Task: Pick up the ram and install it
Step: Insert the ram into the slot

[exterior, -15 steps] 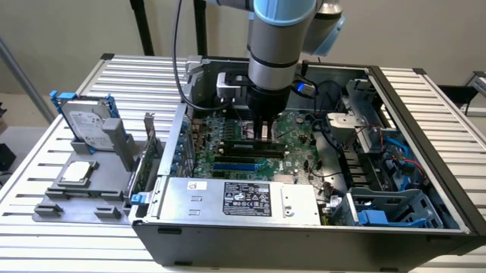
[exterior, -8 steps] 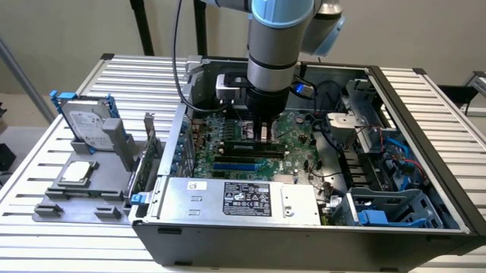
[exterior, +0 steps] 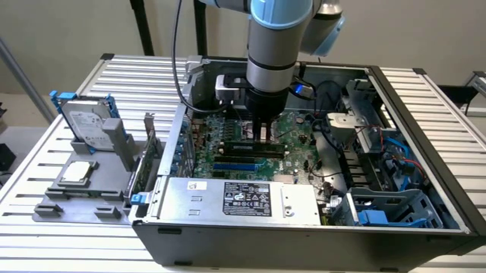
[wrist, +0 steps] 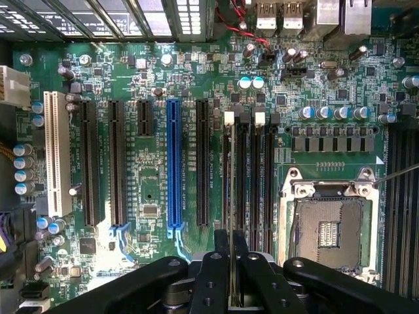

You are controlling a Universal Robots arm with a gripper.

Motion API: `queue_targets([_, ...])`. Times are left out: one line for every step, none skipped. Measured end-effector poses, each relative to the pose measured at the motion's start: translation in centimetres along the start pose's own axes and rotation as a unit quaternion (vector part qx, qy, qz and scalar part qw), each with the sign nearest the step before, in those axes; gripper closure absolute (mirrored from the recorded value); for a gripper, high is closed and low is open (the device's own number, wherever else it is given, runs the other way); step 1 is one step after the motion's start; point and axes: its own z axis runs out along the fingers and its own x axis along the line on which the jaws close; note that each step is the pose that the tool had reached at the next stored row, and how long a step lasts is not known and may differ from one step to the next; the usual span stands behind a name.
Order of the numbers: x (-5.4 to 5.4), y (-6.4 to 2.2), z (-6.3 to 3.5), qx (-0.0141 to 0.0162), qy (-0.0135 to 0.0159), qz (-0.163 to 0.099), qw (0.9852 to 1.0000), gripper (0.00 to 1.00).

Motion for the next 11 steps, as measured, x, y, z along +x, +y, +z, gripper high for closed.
queue_targets([-0.01,0.0,0.04,0.0002,0.0006,0.0,1.0,0.86])
queue_targets([-0.02,0.0,0.09,0.0004,0.001,0.0,1.0,0.86])
queue_targets([-0.03,0.0,0.12,0.0006,0.0014,0.0,1.0,0.86])
queue_targets([-0.06,0.01,0.16,0.0007,0.0017,0.0,1.0,0.86])
queue_targets([-0.09,0.01,0.2,0.0009,0.0019,0.0,1.0,0.86])
queue_targets([-0.13,0.01,0.22,0.0009,0.0021,0.0,1.0,0.86])
queue_targets([-0.17,0.01,0.24,0.0009,0.0023,0.0,1.0,0.86])
queue_targets([-0.2,0.0,0.27,0.001,0.0024,0.0,1.0,0.86])
queue_targets([-0.22,0.0,0.28,0.001,0.0026,0.0,1.0,0.86])
queue_targets([-0.22,0.0,0.29,0.001,0.0029,0.0,1.0,0.86])
queue_targets([-0.23,0.01,0.29,0.001,0.0035,0.0,1.0,0.86])
